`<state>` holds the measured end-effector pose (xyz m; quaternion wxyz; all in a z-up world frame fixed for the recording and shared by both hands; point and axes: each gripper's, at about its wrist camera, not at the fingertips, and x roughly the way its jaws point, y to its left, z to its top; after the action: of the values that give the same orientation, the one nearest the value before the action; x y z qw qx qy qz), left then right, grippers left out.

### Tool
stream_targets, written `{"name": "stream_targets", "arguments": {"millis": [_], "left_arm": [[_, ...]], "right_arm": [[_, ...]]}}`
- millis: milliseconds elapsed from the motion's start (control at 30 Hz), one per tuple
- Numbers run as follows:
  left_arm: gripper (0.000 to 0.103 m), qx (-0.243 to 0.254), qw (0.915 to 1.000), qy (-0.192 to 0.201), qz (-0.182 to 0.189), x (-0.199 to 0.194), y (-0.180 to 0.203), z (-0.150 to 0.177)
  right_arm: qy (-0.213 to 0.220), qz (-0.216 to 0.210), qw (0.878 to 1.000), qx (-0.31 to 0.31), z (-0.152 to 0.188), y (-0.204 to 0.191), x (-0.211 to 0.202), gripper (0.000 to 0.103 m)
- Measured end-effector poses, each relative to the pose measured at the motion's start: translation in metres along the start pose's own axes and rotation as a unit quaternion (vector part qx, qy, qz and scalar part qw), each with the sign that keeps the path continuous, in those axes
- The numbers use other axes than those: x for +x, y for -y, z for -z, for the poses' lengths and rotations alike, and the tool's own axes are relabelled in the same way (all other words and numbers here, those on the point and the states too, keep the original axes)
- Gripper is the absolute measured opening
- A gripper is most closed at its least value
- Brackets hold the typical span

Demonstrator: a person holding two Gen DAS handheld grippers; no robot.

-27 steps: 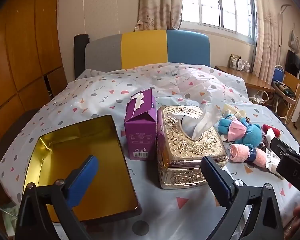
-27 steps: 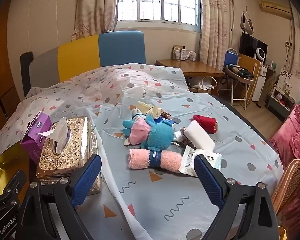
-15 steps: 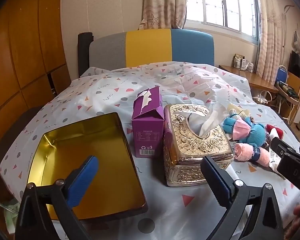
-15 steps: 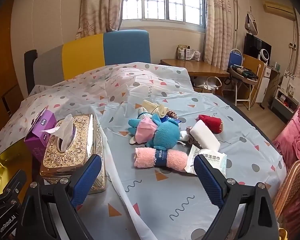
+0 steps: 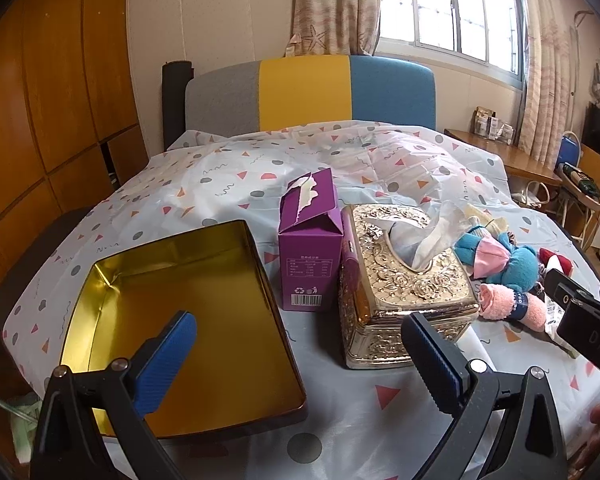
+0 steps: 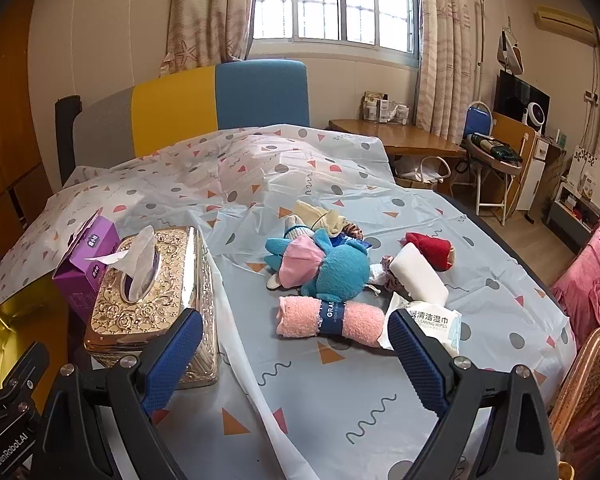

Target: Organize soft objects

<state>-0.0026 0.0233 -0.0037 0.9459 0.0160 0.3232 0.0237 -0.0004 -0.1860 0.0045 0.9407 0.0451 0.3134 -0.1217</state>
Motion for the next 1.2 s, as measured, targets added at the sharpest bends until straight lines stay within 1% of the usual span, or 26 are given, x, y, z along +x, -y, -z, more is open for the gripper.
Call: {"name": "stream_targets", "arguments": {"millis": [233,833,1200], "left_arm": [[0.103,-0.004,1.0000,-0.001,-0.001,0.002,-0.003,0.001],[0.103,-0.003,1.0000,-0.006,-0.001,0.004,-0.004,0.003],[0.103,0.001,1.0000,-0.006,0.001,0.002,-0.003,0.004]], "right_arm": [[0.002,-0.002,1.000,-0.010,-0.001,-0.004,0.003,0.095],[0.001,0.000,1.000,-0.005,-0.008,0.003,0.010,0.095],[0.006,0.007,1.000,0.007,-0.011,0.016,0.009,0.095]]}}
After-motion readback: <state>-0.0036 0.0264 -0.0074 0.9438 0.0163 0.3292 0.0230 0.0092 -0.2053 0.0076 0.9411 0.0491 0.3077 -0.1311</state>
